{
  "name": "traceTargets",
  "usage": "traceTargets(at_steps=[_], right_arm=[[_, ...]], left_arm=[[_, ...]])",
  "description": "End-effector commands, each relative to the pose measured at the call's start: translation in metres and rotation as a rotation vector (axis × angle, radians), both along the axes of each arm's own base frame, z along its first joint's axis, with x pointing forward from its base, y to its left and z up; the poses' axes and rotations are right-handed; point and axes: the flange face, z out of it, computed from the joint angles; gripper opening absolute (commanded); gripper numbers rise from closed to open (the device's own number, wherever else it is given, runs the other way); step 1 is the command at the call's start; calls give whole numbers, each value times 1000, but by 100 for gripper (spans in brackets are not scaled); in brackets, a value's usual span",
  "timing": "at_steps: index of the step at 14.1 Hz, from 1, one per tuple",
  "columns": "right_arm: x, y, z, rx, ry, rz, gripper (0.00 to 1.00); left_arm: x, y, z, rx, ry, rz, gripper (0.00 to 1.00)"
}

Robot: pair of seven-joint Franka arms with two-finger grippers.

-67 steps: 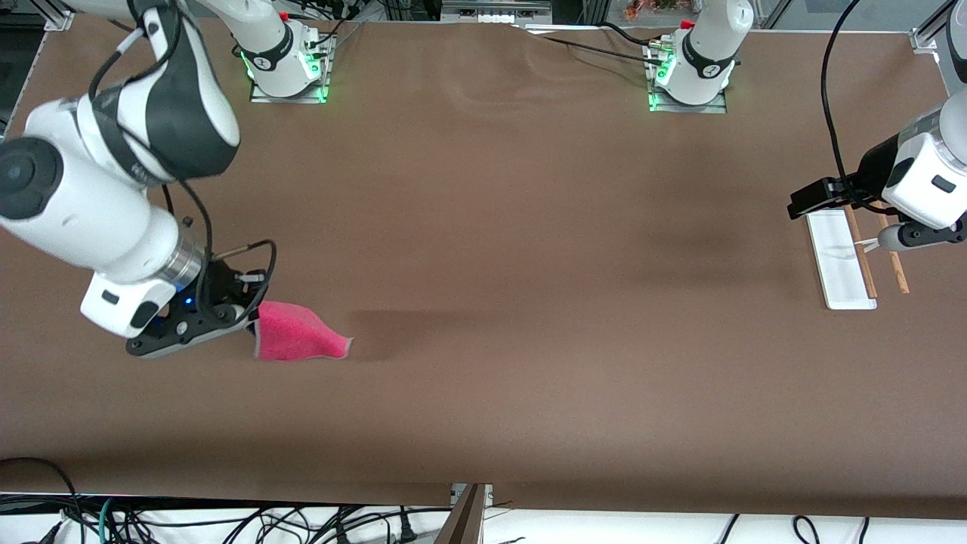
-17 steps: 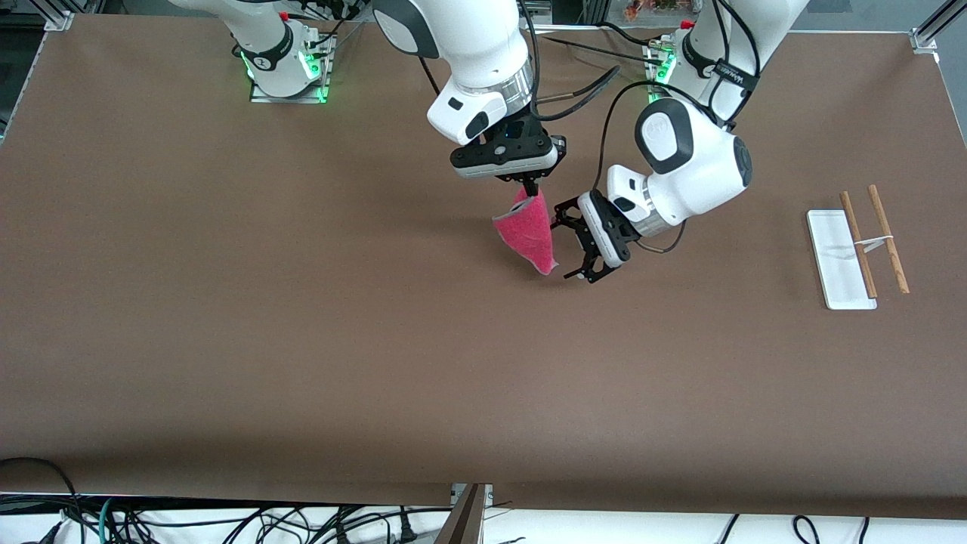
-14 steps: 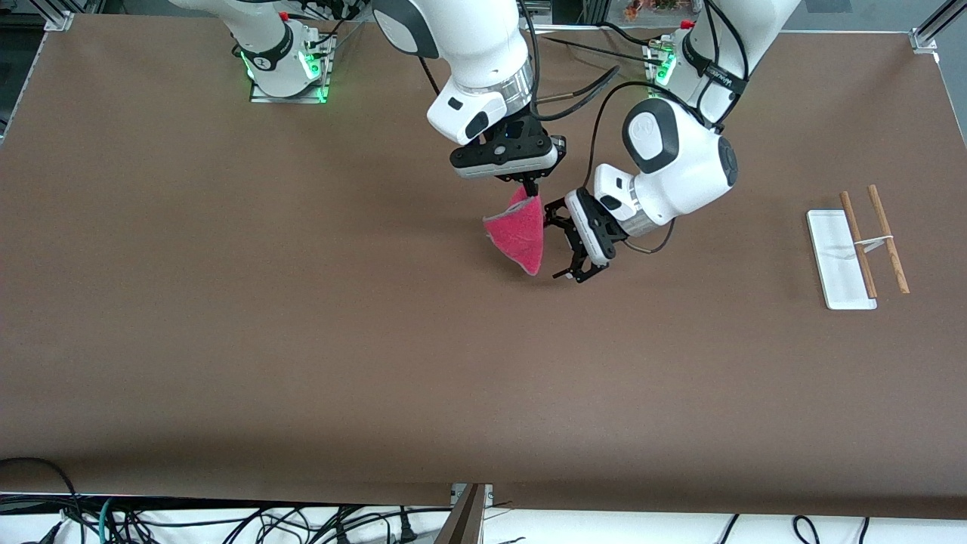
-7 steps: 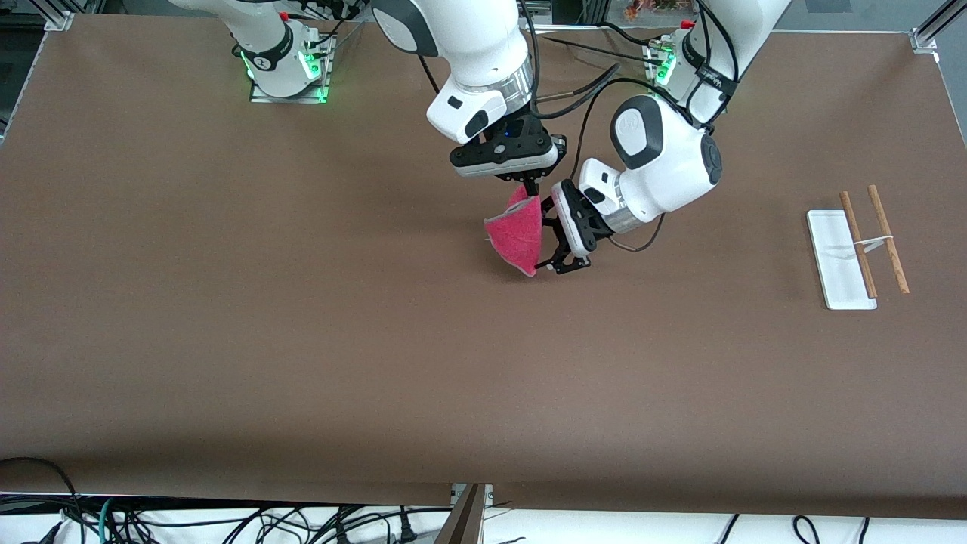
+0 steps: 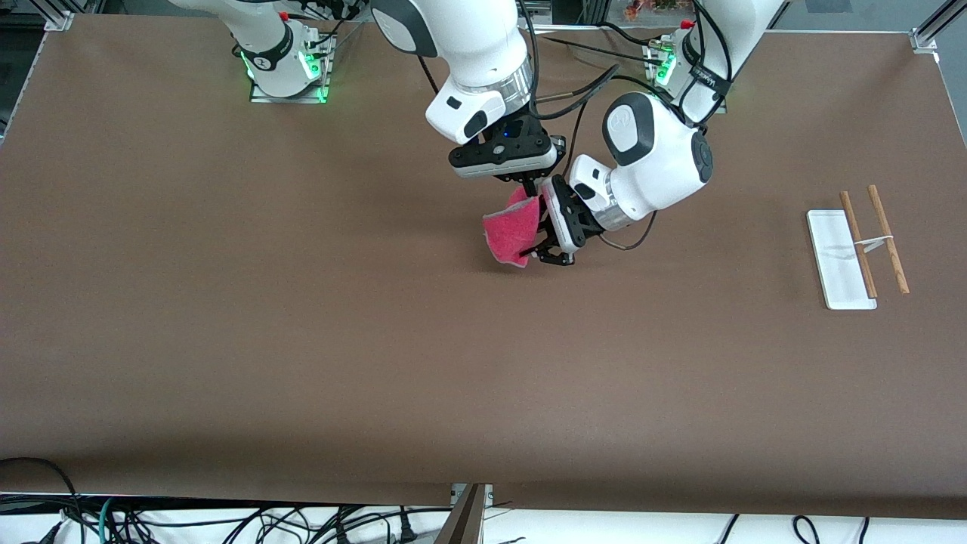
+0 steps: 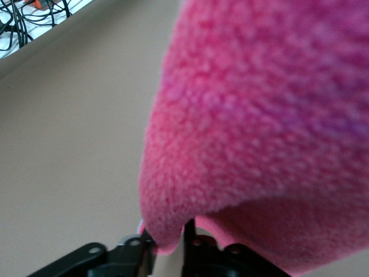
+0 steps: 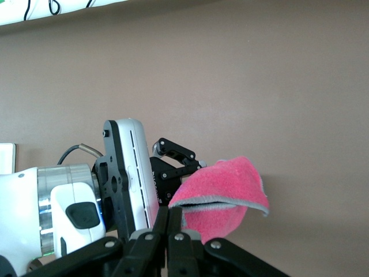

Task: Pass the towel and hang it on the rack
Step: 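Close the left gripper on the hanging towel below the right gripper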

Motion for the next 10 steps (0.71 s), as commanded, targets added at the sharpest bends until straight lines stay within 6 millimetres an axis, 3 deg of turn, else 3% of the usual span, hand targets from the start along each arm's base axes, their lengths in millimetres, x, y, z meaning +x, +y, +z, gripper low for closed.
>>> traceTargets(at_steps=[1,6,7,8,9,10], right_arm=[[-2,0,10,8,-9,-1,0],[-2,-1,11,7,-10,2,0],[-2,-2,14,11,-13,2,7],[-1,-4,14,9,-10,0,34],[-1,-4,14,9,-13,-1,99],[0,-4,14,8,-14,-2,100]], left_arm=[[6,-4,1,8,-31,-21,0],[12,6,3,9,-28,3,0],[13,7,4,9,-29,4,0],[13,8,6,8,-32,4,0],[13,9,6,8,-34,5,0],[14,10,7,8,-36,7,0]])
